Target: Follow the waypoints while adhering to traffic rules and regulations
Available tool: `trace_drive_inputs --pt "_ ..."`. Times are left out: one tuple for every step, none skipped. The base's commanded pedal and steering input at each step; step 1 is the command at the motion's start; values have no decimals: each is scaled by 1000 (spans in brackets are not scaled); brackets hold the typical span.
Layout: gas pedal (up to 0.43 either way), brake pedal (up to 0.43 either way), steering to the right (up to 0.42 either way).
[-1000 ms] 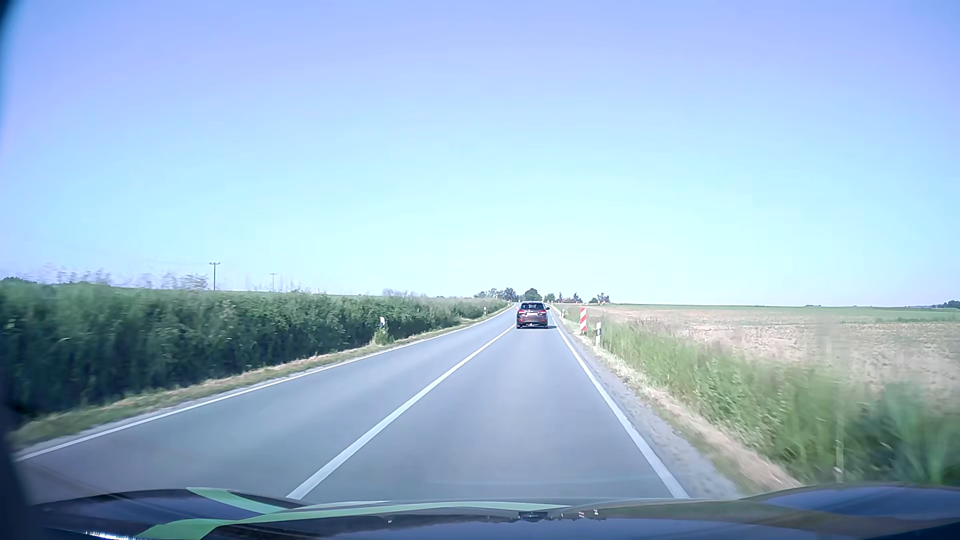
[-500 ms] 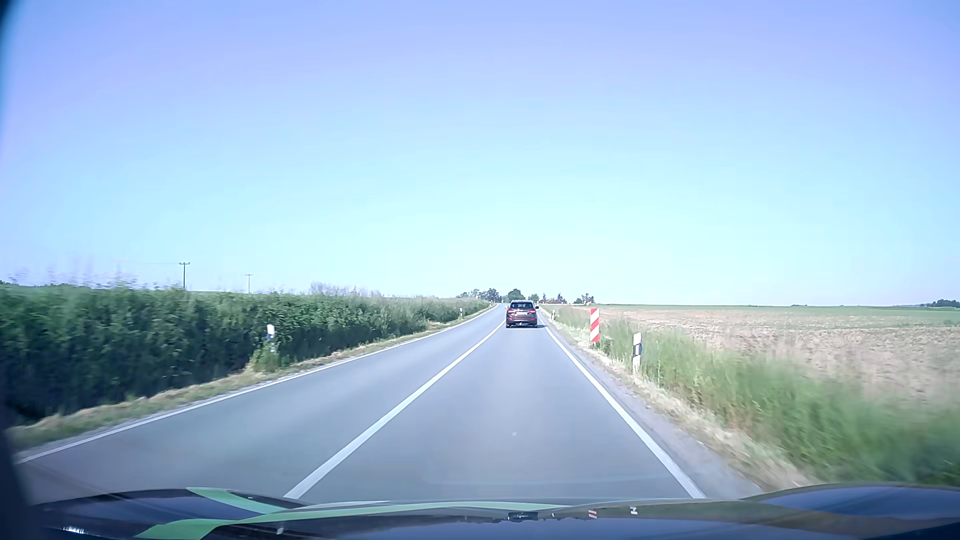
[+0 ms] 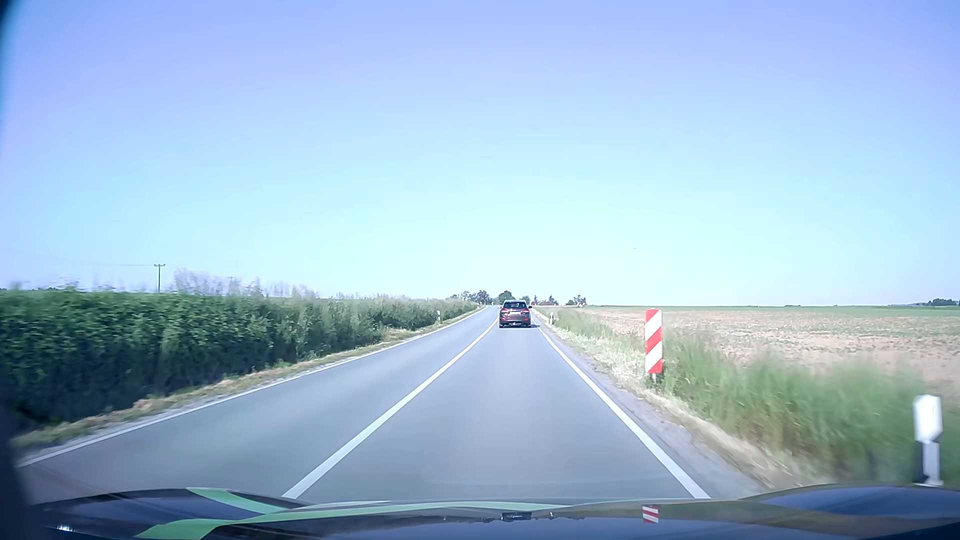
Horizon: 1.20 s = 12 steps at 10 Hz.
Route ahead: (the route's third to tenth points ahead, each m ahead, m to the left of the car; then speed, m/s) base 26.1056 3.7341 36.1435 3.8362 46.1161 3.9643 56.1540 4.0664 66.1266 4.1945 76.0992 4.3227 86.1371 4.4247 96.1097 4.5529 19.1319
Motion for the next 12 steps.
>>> trace_drive_inputs --pt "157 0 5" --pt "169 0 4" --pt "177 0 3" --pt "189 0 1" --pt "197 0 -2" --pt "209 0 -2" --pt "220 0 -2" --pt "228 0 -2" --pt "228 0 -2" --pt "240 0 -2" --pt "240 0 -3" --pt "240 0 -3"
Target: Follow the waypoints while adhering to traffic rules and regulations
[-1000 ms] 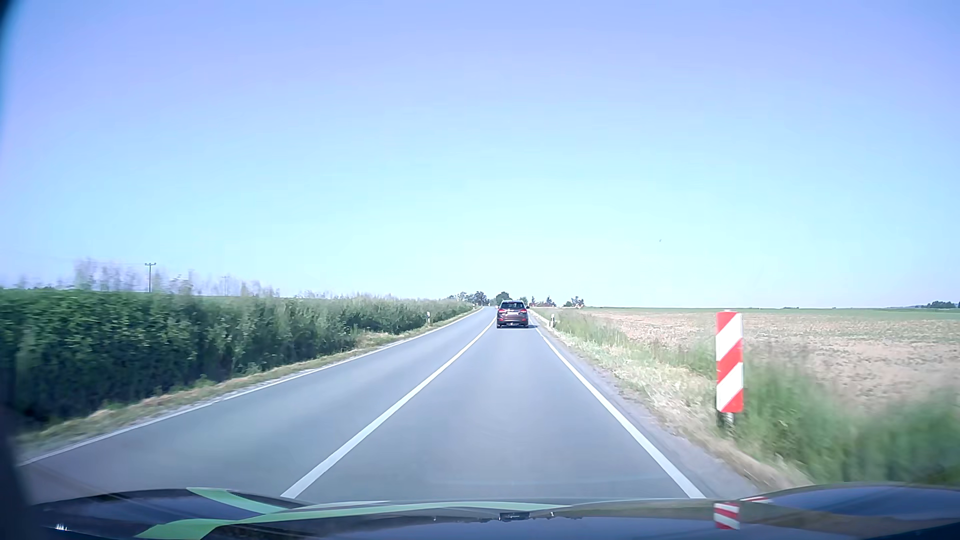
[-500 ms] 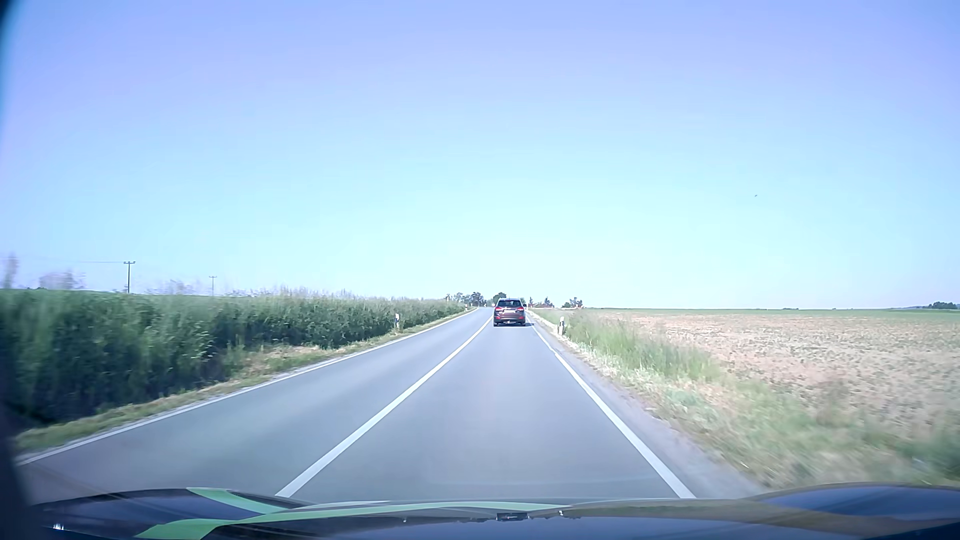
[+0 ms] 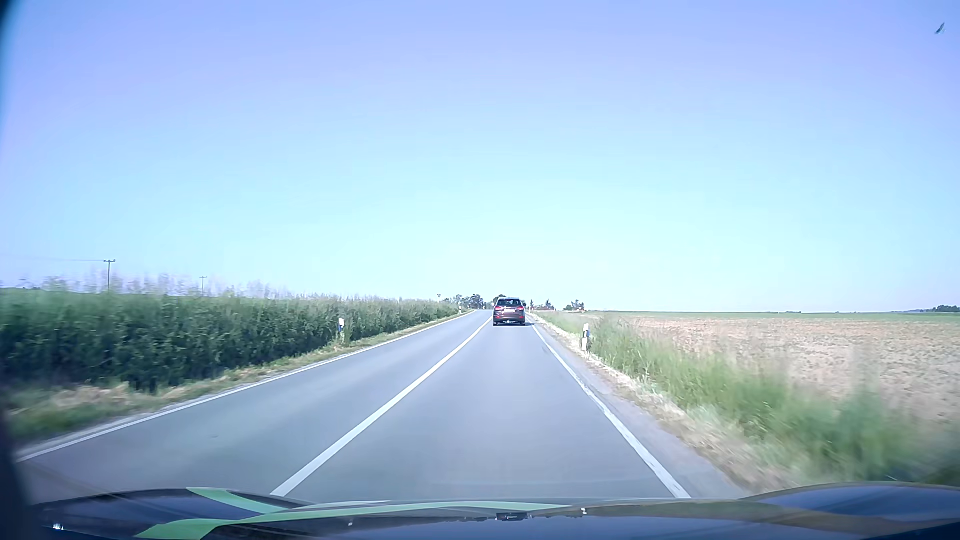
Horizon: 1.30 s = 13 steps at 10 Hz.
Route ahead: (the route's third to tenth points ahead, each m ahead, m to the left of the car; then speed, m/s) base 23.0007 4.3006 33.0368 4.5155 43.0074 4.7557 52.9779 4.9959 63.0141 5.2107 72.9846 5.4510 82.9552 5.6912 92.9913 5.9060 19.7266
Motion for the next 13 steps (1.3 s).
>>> trace_drive_inputs --pt "240 0 -4" --pt "220 0 -4" --pt "138 0 -4" --pt "130 0 -5" --pt "130 0 -5" --pt "110 0 -5" --pt "0 0 -6" --pt "0 0 -7" --pt "0 0 -7" --pt "0 0 -7" --pt "0 0 -7" --pt "0 0 -6" --pt "0 0 -2"
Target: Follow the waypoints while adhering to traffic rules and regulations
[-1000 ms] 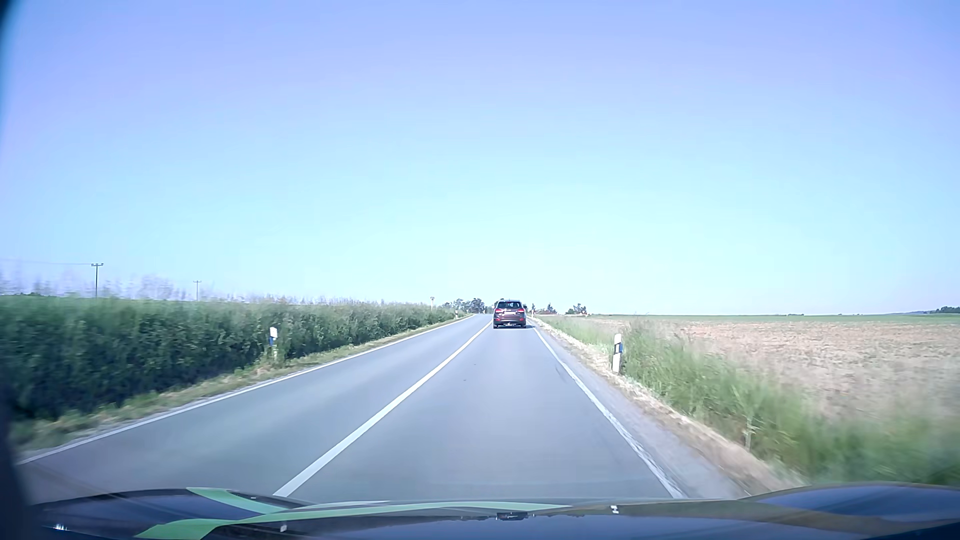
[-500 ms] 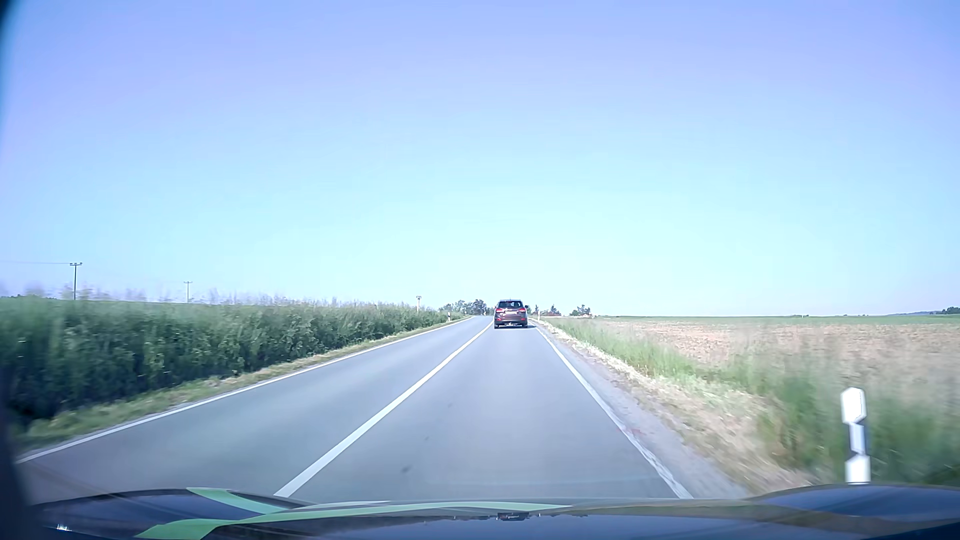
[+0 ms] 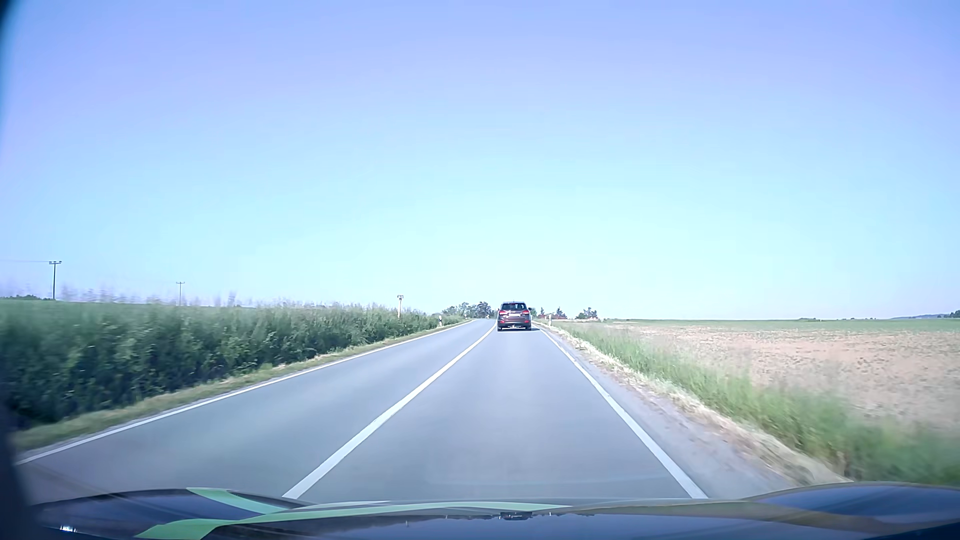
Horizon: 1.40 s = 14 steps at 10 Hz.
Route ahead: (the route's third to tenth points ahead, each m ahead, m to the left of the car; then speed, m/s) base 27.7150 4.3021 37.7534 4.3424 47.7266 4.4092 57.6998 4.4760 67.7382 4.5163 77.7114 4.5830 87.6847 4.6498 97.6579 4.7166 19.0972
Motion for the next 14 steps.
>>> trace_drive_inputs --pt "0 0 0" --pt "0 0 0" --pt "8 0 0" --pt "8 0 0" --pt "20 0 0" --pt "28 0 -3" --pt "28 0 -4" --pt "47 0 -4" --pt "87 0 -4" --pt "98 0 -4" --pt "110 0 -4" --pt "110 0 -4" --pt "98 0 -4" --pt "0 0 -4"
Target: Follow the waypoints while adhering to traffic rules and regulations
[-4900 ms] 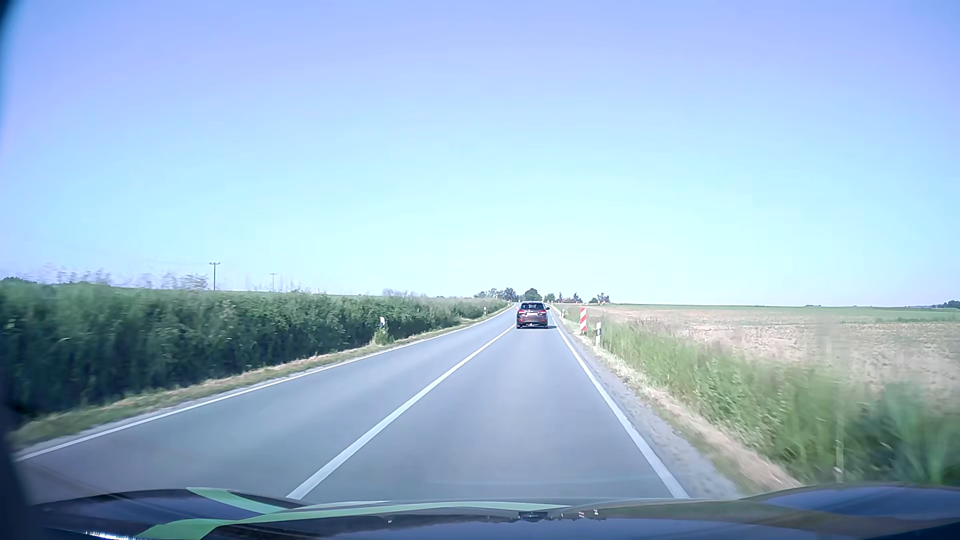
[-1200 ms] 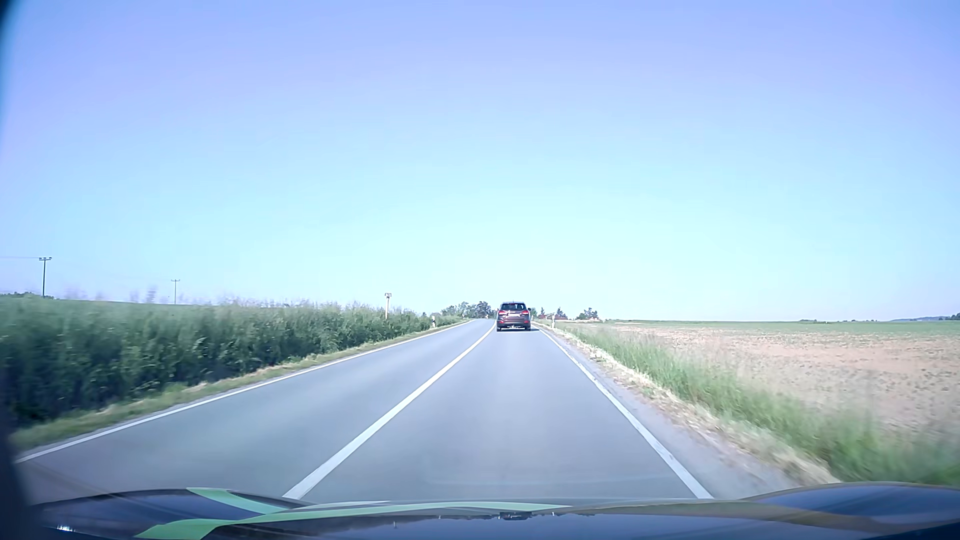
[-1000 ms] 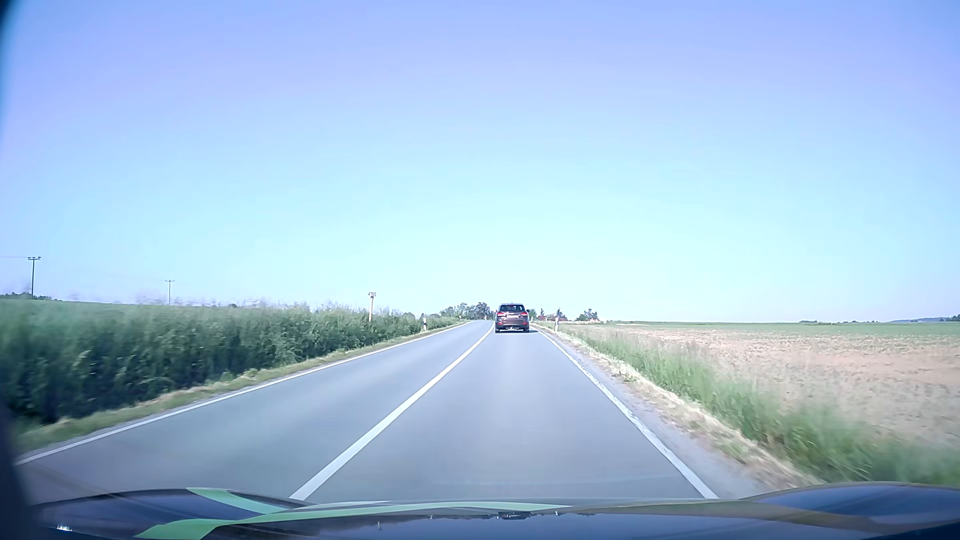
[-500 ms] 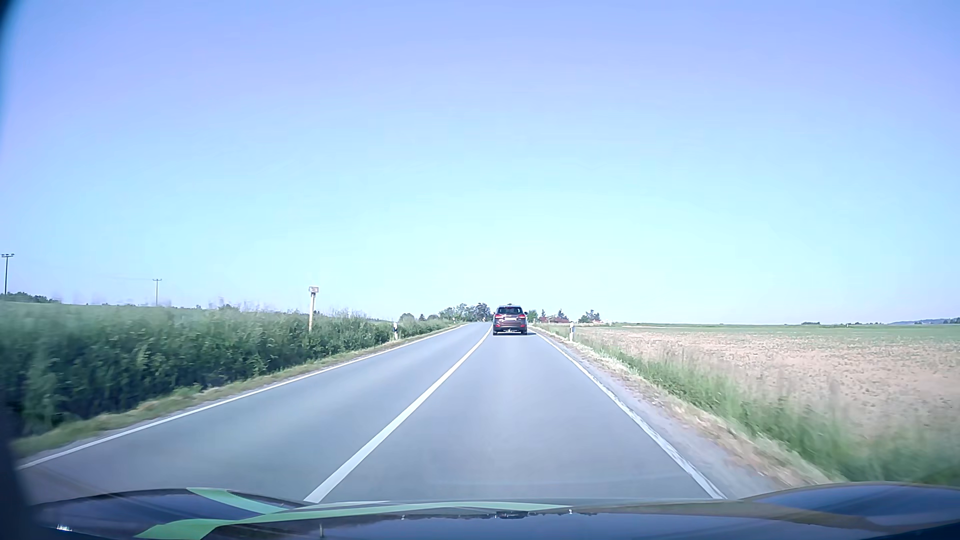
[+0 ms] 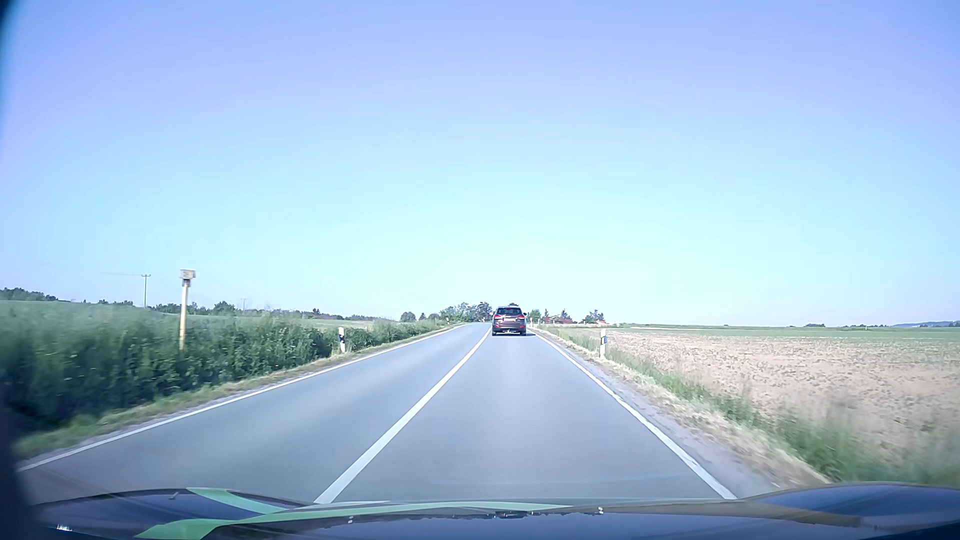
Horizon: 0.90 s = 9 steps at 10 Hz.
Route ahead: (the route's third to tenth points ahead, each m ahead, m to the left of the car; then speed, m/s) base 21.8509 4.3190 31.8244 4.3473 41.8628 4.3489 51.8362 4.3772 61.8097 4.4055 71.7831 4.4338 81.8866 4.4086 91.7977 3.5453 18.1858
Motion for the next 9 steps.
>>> trace_drive_inputs --pt "0 0 -4" --pt "0 0 -4" --pt "0 0 -4" --pt "0 0 -4" --pt "0 0 -4" --pt "0 0 -4" --pt "0 0 -4" --pt "28 0 -4" --pt "39 0 -4"
